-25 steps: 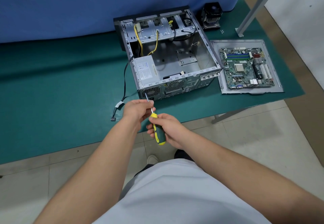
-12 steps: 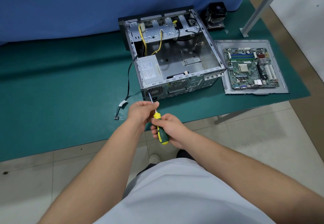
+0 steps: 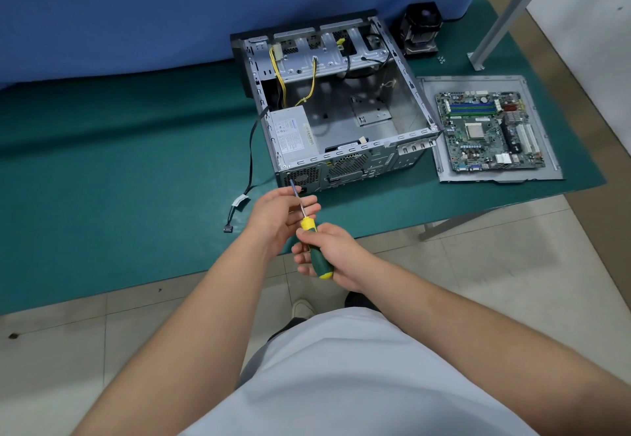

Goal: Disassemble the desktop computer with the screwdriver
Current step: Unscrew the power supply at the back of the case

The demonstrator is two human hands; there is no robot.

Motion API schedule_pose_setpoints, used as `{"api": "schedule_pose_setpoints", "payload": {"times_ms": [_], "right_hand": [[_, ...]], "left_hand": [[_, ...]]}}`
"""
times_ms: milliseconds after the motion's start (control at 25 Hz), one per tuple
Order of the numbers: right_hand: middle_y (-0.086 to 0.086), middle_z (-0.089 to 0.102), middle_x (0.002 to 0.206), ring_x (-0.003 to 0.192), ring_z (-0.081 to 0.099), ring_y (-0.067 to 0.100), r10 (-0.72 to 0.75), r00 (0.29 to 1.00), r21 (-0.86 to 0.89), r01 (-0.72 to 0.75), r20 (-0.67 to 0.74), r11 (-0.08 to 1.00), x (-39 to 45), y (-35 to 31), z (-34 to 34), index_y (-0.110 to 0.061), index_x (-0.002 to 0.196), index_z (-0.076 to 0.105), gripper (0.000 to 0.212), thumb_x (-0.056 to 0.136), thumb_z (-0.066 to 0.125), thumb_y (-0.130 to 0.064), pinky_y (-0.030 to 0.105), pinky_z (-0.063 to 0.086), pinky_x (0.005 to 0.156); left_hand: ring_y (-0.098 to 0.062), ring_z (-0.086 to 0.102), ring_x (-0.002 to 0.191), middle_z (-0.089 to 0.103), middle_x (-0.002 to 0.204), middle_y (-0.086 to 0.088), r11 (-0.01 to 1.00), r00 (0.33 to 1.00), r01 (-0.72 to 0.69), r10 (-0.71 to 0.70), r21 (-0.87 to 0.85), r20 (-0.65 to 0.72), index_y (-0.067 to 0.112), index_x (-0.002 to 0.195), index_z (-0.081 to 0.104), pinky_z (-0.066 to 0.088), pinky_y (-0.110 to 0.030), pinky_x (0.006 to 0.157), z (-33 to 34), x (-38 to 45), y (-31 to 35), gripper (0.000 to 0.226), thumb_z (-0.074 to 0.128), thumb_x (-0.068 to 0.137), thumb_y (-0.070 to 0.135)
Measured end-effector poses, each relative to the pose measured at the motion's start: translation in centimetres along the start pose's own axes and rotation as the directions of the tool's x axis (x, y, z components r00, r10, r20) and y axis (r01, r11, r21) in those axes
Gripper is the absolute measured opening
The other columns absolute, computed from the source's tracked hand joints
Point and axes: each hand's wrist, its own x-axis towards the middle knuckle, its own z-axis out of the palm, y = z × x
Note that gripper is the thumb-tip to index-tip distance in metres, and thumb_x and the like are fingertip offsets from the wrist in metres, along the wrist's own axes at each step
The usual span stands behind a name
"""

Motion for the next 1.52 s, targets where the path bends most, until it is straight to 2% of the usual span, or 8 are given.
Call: {"api": "schedule_pose_setpoints", "payload": {"times_ms": [80,200,320,520,760,960,1280,1520], "right_hand": [[0.007,0.066,0.077,0.058,0.059,0.013,-0.028,0.999,-0.072,0.026,-0.03,0.997,0.1,-0.1,-0.1,-0.009,0.105,0.053,0.016,0.102,0.063,-0.021,0.025,0.051,0.051],[0.012,0.067,0.077,0.062,0.06,0.017,0.021,1.0,-0.001,-0.021,0.005,1.0,0.0,-0.3,-0.1,-0.005,0.106,0.06,0.024,0.105,0.054,-0.028,0.028,0.053,0.058],[0.013,0.067,0.082,0.069,0.063,0.02,0.107,0.993,0.039,-0.109,0.051,0.993,-0.3,-0.3,-0.5,-0.002,0.109,0.066,0.036,0.107,0.044,-0.03,0.032,0.053,0.068],[0.01,0.068,0.08,0.067,0.064,0.019,0.132,0.989,0.025,-0.134,0.068,0.991,-0.5,-0.2,-0.8,-0.007,0.103,0.067,0.034,0.107,0.044,-0.032,0.033,0.055,0.064],[0.007,0.067,0.079,0.064,0.063,0.016,0.001,1.0,-0.065,-0.001,-0.006,0.998,-0.4,0.1,-0.8,-0.01,0.1,0.055,0.014,0.104,0.06,-0.023,0.029,0.056,0.059],[0.013,0.064,0.082,0.066,0.059,0.018,0.018,1.0,-0.033,-0.017,0.021,0.999,-0.7,-0.3,-0.7,-0.005,0.105,0.061,0.017,0.106,0.048,-0.017,0.03,0.05,0.063],[0.011,0.063,0.088,0.065,0.06,0.017,-0.036,0.999,-0.107,0.031,-0.041,0.994,-0.5,0.1,-1.0,-0.01,0.104,0.05,0.014,0.103,0.061,-0.019,0.03,0.053,0.058],[0.012,0.061,0.081,0.062,0.057,0.019,-0.026,1.0,-0.073,0.026,-0.001,0.997,-0.3,-0.1,-0.8,-0.008,0.106,0.056,0.011,0.106,0.049,-0.017,0.03,0.05,0.057]], "left_hand": [[-0.023,0.075,0.076,0.076,0.101,-0.016,1.0,0.998,-0.027,0.027,0.014,-0.05,0.001,0.12,0.06,0.062,-0.034,0.07,0.5,0.0,-0.3,0.024,0.064,0.097,-0.002],[-0.018,0.068,0.063,0.071,0.092,-0.017,0.995,0.987,-0.056,0.067,0.079,-0.146,-0.005,0.119,0.064,0.058,-0.027,0.058,0.7,0.5,-0.5,0.031,0.075,0.09,0.001],[-0.019,0.074,0.069,0.074,0.099,-0.023,0.998,0.992,-0.048,0.052,0.044,-0.114,-0.006,0.115,0.063,0.064,-0.029,0.07,0.4,0.6,-0.5,0.021,0.068,0.096,0.0],[-0.029,0.077,0.098,0.075,0.11,-0.022,0.999,1.0,-0.027,0.027,0.032,-0.013,-0.003,0.123,0.058,0.062,-0.038,0.089,0.6,0.5,-0.2,0.022,0.045,0.106,-0.002],[-0.023,0.074,0.088,0.074,0.103,-0.015,0.994,0.973,-0.032,0.008,-0.103,-0.232,0.0,0.112,0.064,0.064,-0.03,0.075,2.1,2.0,1.6,0.015,0.059,0.104,0.011],[-0.02,0.073,0.074,0.076,0.089,-0.013,0.994,0.902,-0.076,0.033,-0.082,-0.431,0.003,0.087,0.069,0.064,-0.029,0.07,3.4,2.8,1.5,0.013,0.075,0.094,0.013],[-0.023,0.076,0.079,0.077,0.092,-0.015,0.992,0.882,-0.115,0.078,-0.053,-0.466,0.008,0.089,0.066,0.064,-0.034,0.078,3.5,3.2,0.9,0.013,0.067,0.1,0.014],[-0.018,0.075,0.072,0.077,0.084,-0.01,0.992,0.865,-0.129,0.108,-0.01,-0.491,0.011,0.082,0.066,0.064,-0.032,0.071,3.3,3.1,0.7,0.017,0.075,0.094,0.016]]}}
